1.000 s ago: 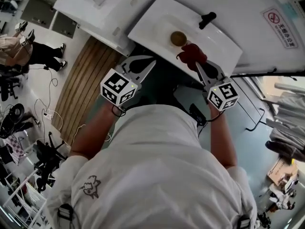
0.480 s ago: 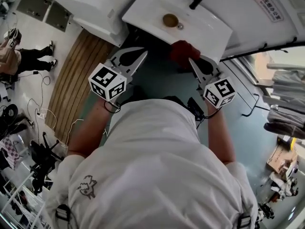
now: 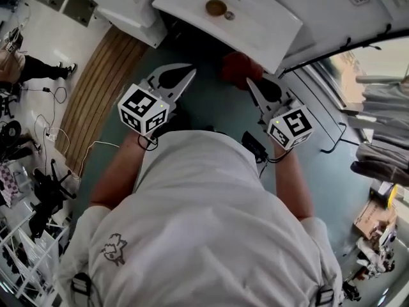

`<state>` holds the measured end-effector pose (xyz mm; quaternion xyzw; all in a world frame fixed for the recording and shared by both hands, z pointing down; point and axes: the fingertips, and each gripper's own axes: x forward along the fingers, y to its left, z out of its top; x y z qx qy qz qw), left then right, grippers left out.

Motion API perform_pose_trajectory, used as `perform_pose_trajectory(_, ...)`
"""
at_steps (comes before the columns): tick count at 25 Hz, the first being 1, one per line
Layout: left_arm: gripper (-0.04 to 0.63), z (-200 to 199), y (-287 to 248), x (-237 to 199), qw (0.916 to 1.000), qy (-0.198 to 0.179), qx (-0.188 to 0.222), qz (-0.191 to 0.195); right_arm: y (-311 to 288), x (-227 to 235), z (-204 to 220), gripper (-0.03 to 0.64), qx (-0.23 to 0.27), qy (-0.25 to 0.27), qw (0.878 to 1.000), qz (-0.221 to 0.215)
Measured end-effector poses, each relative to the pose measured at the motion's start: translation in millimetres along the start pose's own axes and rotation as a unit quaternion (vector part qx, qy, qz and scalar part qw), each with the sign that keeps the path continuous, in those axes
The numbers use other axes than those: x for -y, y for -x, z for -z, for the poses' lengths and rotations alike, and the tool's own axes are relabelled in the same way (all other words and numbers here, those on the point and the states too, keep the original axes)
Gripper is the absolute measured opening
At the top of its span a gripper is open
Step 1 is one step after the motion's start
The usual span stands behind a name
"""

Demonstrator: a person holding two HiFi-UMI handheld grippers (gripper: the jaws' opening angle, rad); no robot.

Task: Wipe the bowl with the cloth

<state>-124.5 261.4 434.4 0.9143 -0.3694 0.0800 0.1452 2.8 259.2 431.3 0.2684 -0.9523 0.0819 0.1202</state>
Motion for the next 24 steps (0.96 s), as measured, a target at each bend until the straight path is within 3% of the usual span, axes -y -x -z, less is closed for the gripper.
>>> perform_pose_trajectory(10, 0.014, 29, 18, 80, 0.9999, -0.004, -0.01, -0.012, 66, -38, 32, 0.051, -0.001, -0.015, 1.0, -0.018)
perform_pose_trajectory(24, 0.014, -1, 31, 80, 0.9994, -0.032, 0.004, -0.015, 68, -51, 19, 0.051, -0.003, -0.02, 0.999, -0.029)
